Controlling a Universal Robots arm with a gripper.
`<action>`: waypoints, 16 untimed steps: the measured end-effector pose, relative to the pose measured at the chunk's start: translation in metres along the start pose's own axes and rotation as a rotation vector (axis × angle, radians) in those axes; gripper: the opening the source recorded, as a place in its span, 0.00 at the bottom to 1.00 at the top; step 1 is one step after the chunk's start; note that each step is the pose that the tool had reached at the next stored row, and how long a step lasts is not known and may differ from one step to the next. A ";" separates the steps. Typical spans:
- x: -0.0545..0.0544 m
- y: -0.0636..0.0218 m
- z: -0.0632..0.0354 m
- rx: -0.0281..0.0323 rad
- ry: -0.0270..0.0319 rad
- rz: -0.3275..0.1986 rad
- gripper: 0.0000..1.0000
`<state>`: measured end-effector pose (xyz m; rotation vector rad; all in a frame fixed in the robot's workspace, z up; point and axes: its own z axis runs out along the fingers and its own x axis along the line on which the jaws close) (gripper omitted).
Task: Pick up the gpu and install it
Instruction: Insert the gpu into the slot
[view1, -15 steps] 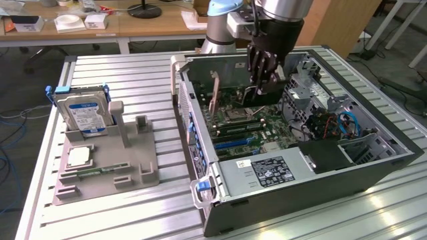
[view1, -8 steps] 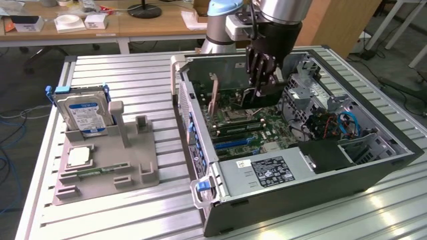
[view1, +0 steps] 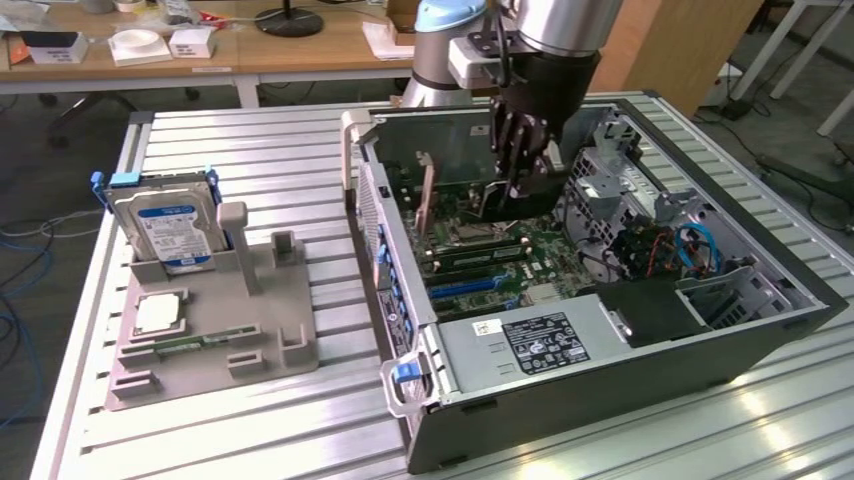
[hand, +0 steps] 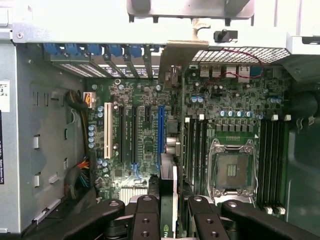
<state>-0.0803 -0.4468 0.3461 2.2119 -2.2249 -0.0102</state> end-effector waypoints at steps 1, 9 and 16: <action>0.000 0.0001 0.0008 0.0000 0.0003 0.000 0.27; 0.001 0.0034 0.0069 0.0000 0.0027 0.000 0.27; 0.001 0.0071 0.0130 0.0001 0.0045 0.000 0.27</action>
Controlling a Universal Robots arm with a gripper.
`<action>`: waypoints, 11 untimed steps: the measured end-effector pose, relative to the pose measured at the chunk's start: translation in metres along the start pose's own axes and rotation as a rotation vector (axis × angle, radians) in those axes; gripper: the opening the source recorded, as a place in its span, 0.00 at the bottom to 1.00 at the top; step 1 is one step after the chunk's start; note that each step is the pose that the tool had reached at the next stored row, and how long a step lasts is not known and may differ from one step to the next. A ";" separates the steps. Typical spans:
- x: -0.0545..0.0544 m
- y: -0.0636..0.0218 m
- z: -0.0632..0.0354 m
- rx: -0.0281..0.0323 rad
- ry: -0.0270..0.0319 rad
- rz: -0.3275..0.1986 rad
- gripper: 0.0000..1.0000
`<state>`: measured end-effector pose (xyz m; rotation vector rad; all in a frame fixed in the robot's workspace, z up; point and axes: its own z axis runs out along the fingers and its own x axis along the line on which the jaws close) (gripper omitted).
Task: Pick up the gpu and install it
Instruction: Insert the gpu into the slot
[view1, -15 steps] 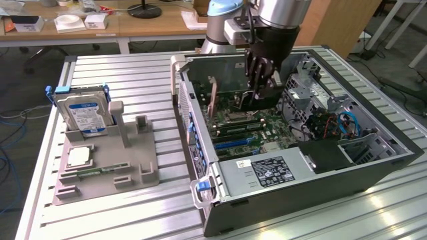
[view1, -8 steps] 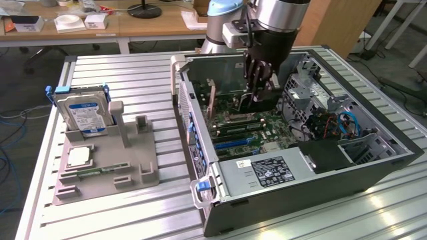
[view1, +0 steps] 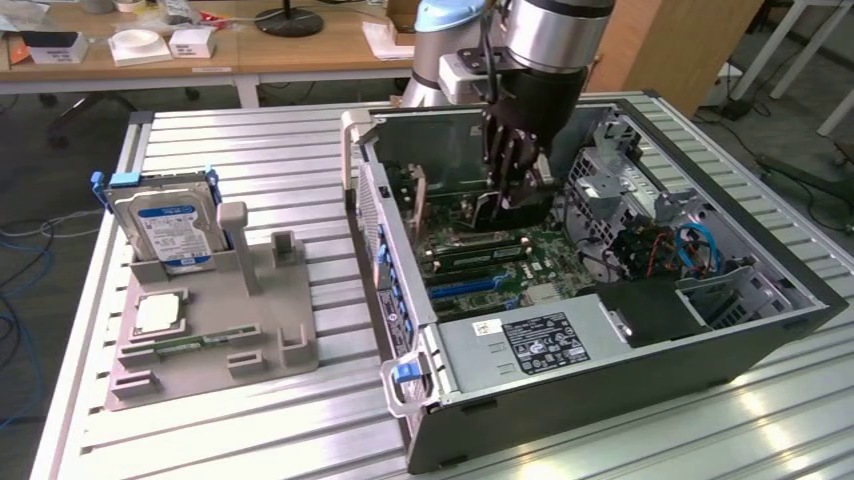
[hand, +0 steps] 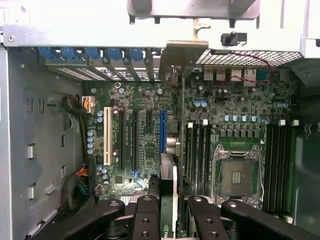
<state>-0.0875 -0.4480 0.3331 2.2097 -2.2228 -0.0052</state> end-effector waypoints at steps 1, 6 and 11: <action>0.000 0.0005 0.0008 -0.0001 0.0004 0.000 0.27; 0.001 0.0027 0.0041 -0.0001 0.0013 0.000 0.27; 0.002 0.0038 0.0069 -0.0001 0.0030 0.000 0.27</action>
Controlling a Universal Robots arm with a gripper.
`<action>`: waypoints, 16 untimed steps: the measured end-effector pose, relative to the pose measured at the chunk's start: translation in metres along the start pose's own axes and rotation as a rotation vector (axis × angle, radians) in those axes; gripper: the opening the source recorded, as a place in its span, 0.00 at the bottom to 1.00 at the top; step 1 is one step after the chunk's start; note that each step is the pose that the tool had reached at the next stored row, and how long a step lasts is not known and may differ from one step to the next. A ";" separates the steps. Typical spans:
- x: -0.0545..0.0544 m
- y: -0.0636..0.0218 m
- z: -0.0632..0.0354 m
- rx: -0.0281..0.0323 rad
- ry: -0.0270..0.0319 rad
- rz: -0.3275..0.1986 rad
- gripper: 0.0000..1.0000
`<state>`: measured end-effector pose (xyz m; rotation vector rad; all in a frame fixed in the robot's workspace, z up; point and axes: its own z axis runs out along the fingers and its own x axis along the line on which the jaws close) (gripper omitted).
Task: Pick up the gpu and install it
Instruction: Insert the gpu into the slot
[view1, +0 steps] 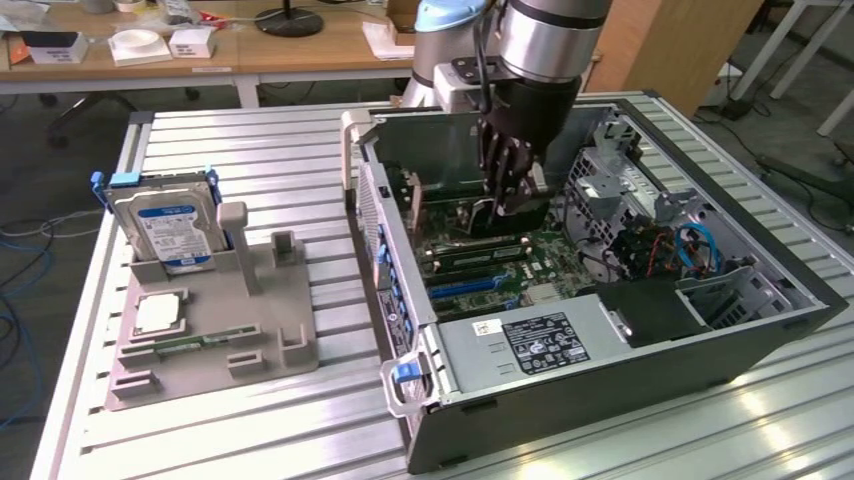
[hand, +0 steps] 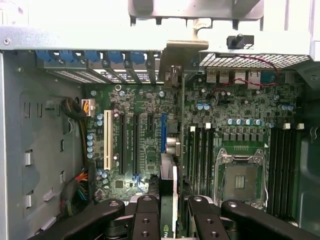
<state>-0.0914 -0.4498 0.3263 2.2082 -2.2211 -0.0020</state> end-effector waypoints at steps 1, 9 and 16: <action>0.000 0.0000 0.0004 0.0001 0.0009 0.000 0.27; 0.002 0.0000 0.0045 0.0001 0.0061 0.000 0.27; 0.003 -0.0001 0.0074 0.0000 0.0062 0.000 0.27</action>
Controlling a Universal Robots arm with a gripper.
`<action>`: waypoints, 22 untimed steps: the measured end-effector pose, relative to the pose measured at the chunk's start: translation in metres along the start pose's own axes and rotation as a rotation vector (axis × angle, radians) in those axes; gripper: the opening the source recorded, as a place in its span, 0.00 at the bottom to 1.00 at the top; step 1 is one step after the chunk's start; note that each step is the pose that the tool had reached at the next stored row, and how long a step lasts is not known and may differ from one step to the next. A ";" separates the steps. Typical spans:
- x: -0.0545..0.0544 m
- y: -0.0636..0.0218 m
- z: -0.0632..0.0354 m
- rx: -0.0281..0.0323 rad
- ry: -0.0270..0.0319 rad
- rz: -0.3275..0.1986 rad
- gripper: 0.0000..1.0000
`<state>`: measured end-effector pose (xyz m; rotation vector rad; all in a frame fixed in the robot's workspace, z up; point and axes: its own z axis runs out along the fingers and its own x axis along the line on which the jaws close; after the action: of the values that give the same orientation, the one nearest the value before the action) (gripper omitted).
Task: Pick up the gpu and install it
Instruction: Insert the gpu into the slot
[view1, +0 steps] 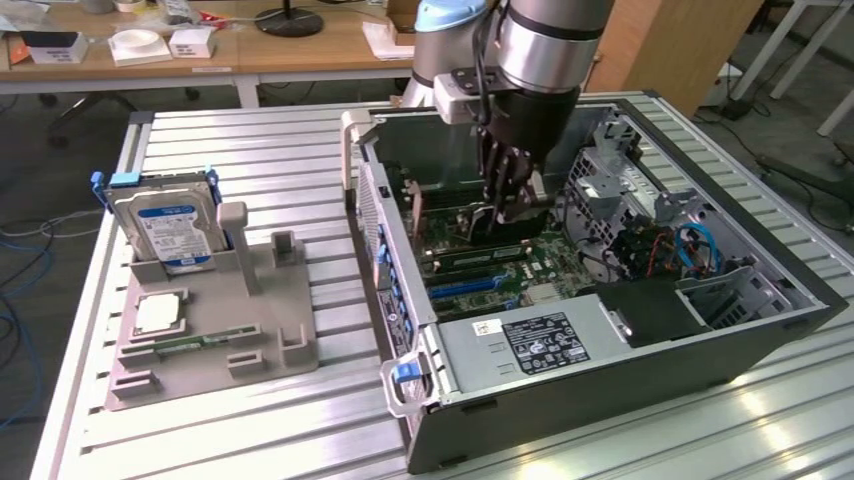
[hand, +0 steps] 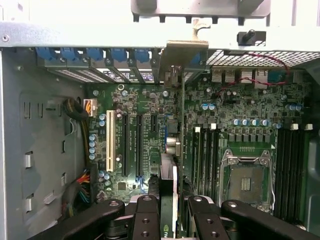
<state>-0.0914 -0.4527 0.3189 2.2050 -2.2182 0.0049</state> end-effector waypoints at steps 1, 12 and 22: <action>0.000 -0.0001 0.0004 0.0000 0.0000 0.000 0.27; 0.000 -0.0012 0.0071 0.0001 0.0000 0.000 0.27; 0.001 -0.0012 0.0158 0.0001 0.0013 0.000 0.27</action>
<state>-0.0903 -0.4537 0.3031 2.2044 -2.2176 0.0065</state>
